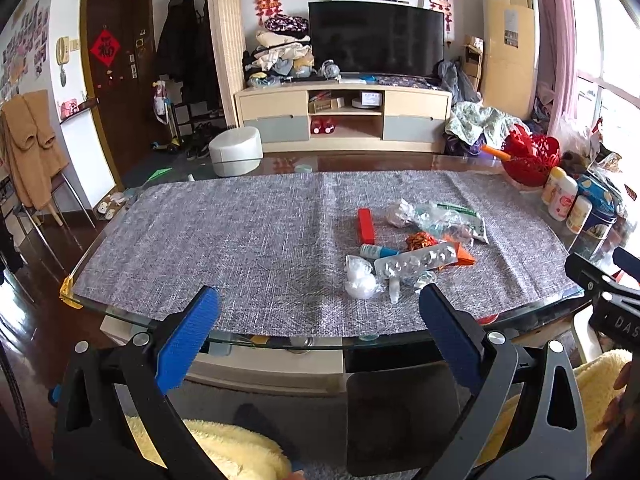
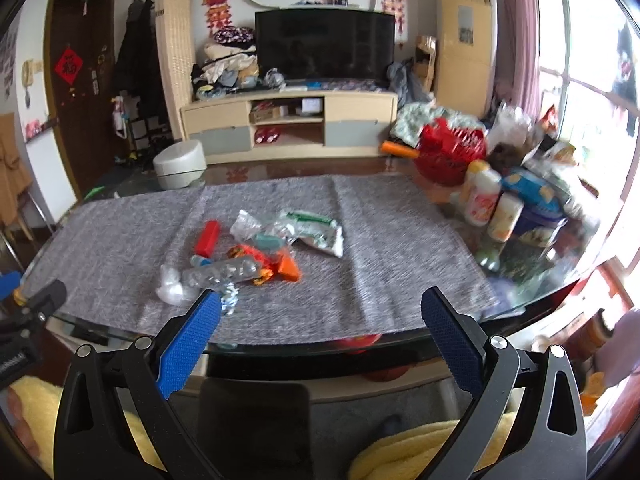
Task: Collect trash
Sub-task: 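Reach the left tool to the crumpled white plastic bag and grasp it, then lower the white bag into the grey bin and open the left tool, then grasp the silver blister pack with the left tool while the right tool grasps the orange paper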
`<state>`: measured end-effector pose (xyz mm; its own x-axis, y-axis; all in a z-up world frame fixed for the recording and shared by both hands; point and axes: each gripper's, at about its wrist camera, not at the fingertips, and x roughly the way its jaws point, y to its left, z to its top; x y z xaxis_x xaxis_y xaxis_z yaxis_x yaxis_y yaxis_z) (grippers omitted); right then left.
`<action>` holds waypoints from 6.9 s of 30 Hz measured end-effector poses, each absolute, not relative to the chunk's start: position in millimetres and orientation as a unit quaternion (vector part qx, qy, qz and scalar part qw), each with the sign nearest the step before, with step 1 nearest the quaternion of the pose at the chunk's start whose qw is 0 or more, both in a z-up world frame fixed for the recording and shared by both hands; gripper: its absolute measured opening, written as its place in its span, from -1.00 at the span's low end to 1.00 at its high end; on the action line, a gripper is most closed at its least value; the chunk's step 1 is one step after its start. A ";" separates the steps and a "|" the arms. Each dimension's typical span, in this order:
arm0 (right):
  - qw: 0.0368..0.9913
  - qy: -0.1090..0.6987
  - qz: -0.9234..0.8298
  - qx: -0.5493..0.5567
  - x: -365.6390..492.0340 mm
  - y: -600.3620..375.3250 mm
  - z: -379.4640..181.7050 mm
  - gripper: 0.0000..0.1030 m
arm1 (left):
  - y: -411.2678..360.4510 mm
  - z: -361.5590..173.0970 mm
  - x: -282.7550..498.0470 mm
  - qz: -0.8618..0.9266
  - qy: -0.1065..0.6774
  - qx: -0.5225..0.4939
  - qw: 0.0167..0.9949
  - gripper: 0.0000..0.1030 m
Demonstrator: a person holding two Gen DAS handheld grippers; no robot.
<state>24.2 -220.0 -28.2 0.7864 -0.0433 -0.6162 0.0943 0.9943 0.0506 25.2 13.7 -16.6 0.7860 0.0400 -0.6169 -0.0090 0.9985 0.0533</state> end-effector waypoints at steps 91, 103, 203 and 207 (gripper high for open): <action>0.879 0.456 0.125 0.056 38.4 -184.6 -117.0 -0.75 | -22.2 -118.5 29.3 -0.158 0.467 0.008 0.870 -0.70; 0.819 0.550 0.126 0.106 30.4 -191.0 -201.5 -0.71 | -26.6 -199.0 17.5 -0.171 0.547 -0.012 0.819 -0.70; 0.866 0.483 0.091 0.089 213.8 -229.0 -152.1 -0.69 | -47.4 -139.3 224.7 -0.166 0.489 -0.008 0.856 -0.50; 0.869 0.480 0.086 0.088 204.4 -234.3 -144.3 -0.71 | -46.2 -132.9 218.0 -0.168 0.483 -0.010 0.859 -0.50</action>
